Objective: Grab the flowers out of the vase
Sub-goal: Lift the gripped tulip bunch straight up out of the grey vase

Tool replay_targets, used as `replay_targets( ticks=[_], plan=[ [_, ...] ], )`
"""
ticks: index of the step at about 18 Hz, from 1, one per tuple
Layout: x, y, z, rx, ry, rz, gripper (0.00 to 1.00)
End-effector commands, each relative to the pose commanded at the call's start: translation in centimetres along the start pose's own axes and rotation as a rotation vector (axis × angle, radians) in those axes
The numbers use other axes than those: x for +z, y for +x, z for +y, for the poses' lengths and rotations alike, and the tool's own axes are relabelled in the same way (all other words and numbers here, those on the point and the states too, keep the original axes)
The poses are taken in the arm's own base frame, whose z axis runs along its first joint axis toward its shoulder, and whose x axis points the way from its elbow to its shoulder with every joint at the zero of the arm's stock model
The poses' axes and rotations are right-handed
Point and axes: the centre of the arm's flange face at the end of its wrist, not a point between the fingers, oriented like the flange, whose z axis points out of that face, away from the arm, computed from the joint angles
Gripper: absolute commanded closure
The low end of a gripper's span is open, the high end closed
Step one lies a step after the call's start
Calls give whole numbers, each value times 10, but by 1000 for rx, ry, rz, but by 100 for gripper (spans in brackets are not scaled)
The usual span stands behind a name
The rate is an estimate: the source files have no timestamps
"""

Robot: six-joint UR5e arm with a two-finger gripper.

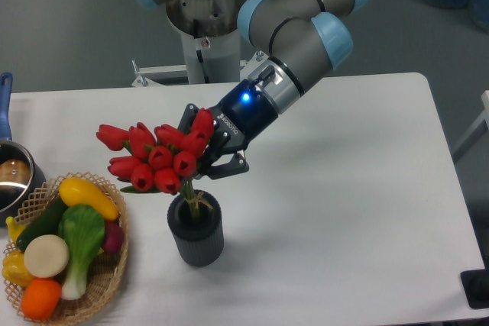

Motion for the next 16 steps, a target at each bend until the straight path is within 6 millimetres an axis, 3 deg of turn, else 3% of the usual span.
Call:
replay_targets(
  ticks=[9,16],
  plan=[
    [-12,-10,-39,-23,45,-9,70],
    [-16,-9,-57,-17,47,-16,70]
  ],
)
